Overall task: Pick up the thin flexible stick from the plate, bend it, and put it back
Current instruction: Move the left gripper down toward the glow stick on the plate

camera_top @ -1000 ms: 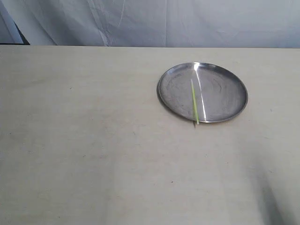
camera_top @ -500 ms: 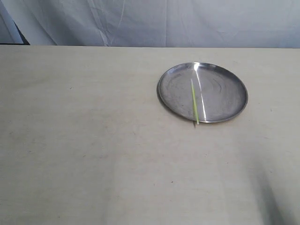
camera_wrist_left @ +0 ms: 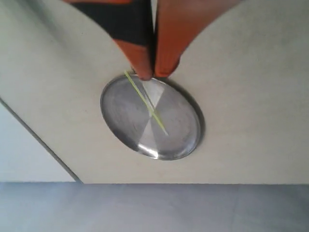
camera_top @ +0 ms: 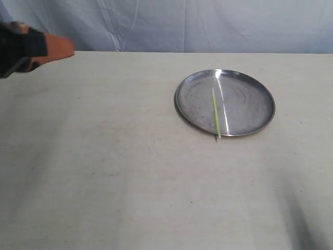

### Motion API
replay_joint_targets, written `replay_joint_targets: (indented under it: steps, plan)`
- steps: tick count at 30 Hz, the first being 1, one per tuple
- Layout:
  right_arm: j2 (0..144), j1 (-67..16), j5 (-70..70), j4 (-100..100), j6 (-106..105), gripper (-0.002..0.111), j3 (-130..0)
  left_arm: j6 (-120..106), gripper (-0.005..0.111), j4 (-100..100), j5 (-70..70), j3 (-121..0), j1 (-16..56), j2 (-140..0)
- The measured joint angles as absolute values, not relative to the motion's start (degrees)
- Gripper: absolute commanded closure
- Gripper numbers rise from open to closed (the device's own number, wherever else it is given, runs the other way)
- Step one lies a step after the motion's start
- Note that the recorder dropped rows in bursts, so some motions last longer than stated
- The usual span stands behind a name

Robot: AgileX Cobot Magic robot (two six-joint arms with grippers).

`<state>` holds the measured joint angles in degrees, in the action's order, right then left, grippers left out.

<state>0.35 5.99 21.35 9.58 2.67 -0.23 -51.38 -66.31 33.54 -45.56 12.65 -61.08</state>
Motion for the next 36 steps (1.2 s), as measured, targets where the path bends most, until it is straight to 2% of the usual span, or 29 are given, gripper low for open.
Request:
replay_joint_targets:
  steps: [4,8,12,16,20,31,36]
  plan:
    - [0.4,6.0,21.3,9.6,2.7,0.108,-0.2,-65.8,0.107,-72.6,35.0,-55.2,15.4,-75.3]
    - [0.4,6.0,21.3,9.6,2.7,0.108,-0.2,-68.7,0.102,-72.6,36.1,-64.8,18.9,-87.1]
    - [0.4,6.0,21.3,9.6,2.7,0.108,-0.2,-58.4,0.089,-68.7,38.6,-74.0,21.7,-97.0]
    - [0.4,6.0,21.3,9.6,2.7,0.108,-0.2,-44.7,0.069,-63.5,41.6,-81.7,23.7,-105.3]
    - [0.4,6.0,21.3,9.6,2.7,0.108,-0.2,-37.8,0.055,-61.9,44.6,-87.5,25.4,-112.9]
    - [0.4,6.0,21.3,9.6,2.7,0.108,-0.2,-29.1,0.053,-58.8,47.1,-97.9,32.2,-125.4]
    - [0.4,6.0,21.3,9.6,2.7,0.108,-0.2,-20.2,0.053,-53.8,49.5,-99.5,32.8,-127.3]
